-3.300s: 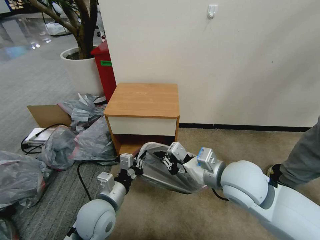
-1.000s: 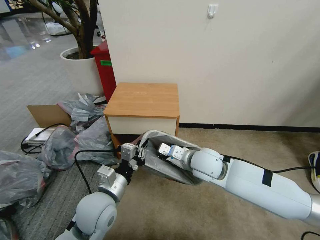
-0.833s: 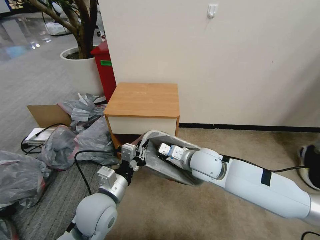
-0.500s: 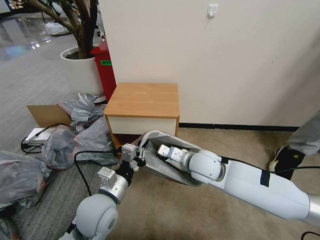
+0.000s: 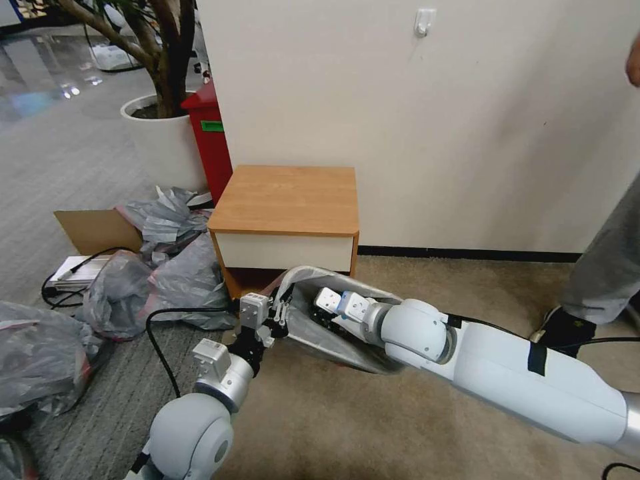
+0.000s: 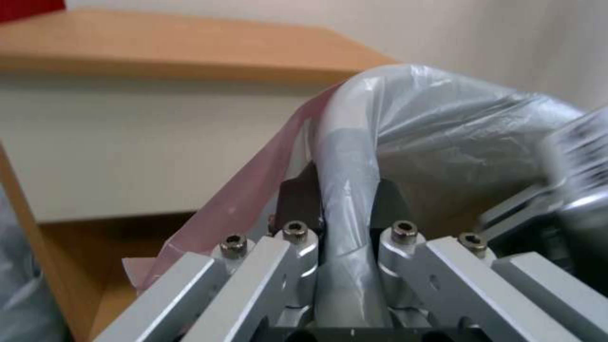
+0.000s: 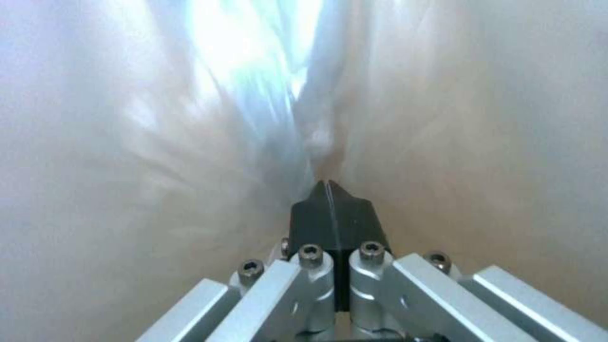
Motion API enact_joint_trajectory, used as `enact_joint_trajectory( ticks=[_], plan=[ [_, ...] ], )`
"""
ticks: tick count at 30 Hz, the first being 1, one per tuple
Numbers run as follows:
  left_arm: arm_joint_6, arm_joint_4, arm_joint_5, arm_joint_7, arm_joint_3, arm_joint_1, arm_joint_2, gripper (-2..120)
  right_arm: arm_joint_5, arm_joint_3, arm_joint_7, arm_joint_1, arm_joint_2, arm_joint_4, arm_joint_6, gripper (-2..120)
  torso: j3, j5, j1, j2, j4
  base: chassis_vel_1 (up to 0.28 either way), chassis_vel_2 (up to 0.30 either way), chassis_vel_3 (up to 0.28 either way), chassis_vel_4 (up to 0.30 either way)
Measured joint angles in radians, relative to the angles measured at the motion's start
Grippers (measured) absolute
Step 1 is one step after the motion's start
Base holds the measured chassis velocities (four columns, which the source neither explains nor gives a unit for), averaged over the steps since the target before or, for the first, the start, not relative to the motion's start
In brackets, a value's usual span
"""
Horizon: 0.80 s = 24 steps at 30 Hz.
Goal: Pick up the garbage bag from the table and place it over the trash can.
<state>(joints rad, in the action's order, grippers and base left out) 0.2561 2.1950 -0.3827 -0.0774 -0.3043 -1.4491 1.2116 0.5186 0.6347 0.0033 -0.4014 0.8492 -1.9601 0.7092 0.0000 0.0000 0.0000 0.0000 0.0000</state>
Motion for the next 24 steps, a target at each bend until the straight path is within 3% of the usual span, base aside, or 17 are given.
enact_joint_trajectory(
  ticks=[8,11,16,19,22,24],
  plan=[
    [0.015,-0.06,-0.101,-0.066,0.007,0.029,0.022,7,0.048,-0.093,-0.003,-0.062,-0.022,-0.056,-0.003,0,0.0,0.0,0.0,0.0,-0.0001,0.0,0.0,0.0,0.0],
    [0.026,-0.076,-0.161,-0.093,0.003,0.035,0.024,7,0.069,-0.255,-0.007,-0.188,-0.029,-0.119,-0.019,0,0.0,-0.0001,0.0,0.0,0.0001,0.0,0.0,0.0,0.0],
    [0.036,-0.085,-0.205,-0.119,0.002,0.036,0.025,7,0.076,-0.364,-0.004,-0.281,-0.025,-0.146,-0.072,0,0.0,0.0002,0.0,0.0,-0.0002,0.0,0.0,0.0,0.0],
    [0.047,-0.099,-0.25,-0.152,-0.001,0.023,0.03,7,0.083,-0.508,0.07,-0.427,-0.007,-0.18,-0.176,0,0.0,0.0,0.0,0.0,0.0,0.0,0.0,0.0,0.0],
    [0.05,-0.103,-0.268,-0.168,-0.004,0.003,0.032,7,0.084,-0.578,0.149,-0.506,0.02,-0.202,-0.198,5,0.0,0.0,0.0,0.0,-0.0002,0.0,0.0,0.0,0.0],
    [0.05,-0.103,-0.268,-0.168,-0.004,0.003,0.032,7,0.084,-0.578,0.149,-0.506,0.02,-0.202,-0.198,5,0.0,0.0,0.0,0.0,-0.0002,0.0,0.0,0.0,0.0]
  ],
)
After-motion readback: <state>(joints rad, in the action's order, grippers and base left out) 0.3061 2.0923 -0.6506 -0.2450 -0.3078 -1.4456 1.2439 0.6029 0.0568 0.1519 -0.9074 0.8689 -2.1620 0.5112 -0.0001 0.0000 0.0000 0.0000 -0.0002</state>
